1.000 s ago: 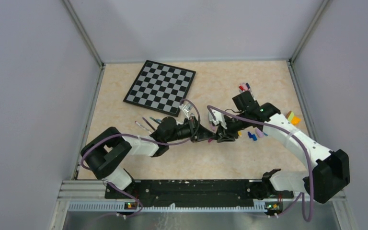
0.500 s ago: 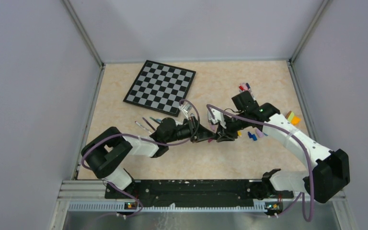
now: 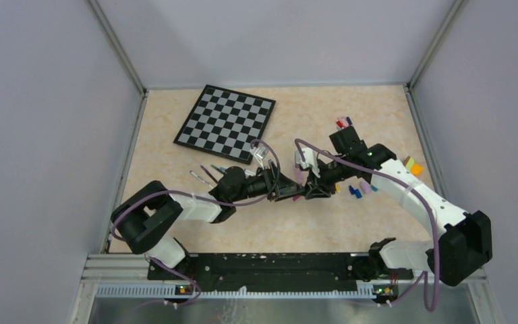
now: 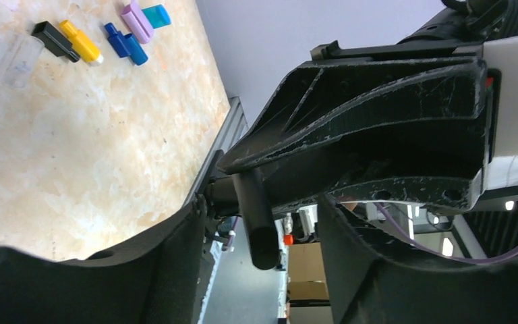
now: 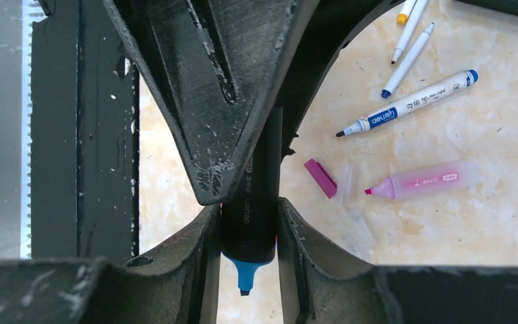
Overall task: Open the pen caps
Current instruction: Place the pen at the center of the board.
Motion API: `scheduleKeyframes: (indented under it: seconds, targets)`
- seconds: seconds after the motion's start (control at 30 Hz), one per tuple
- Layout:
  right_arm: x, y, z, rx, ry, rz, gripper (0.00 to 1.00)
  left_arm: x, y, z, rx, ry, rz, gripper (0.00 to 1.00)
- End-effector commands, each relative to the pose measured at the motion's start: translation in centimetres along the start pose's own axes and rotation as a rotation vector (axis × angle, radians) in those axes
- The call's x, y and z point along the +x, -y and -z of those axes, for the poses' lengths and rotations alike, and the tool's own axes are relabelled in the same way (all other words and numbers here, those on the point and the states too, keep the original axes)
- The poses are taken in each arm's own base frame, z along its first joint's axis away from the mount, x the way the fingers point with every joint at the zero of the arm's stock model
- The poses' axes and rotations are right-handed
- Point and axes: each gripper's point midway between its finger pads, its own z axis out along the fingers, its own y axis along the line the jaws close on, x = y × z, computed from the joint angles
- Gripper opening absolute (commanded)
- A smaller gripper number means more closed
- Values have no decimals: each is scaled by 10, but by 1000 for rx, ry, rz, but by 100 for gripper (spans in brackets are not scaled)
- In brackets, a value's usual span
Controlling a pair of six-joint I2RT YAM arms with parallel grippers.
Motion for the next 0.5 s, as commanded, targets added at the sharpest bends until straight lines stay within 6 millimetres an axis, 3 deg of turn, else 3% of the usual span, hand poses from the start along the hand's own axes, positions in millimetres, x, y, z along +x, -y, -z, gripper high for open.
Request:
scheduleKeyframes:
  seconds: [0.0,0.27,0.47]
  targets:
    - [-19,4,7,5,77,9,0,-5,14,4,20,25,-67,68]
    - [-9,4,10,21,82,-12,0,-26,12,20,-104,118,-218,82]
    - [-3,17,14,71,130,-101,0,-54,10,56,-263,273,-373,98]
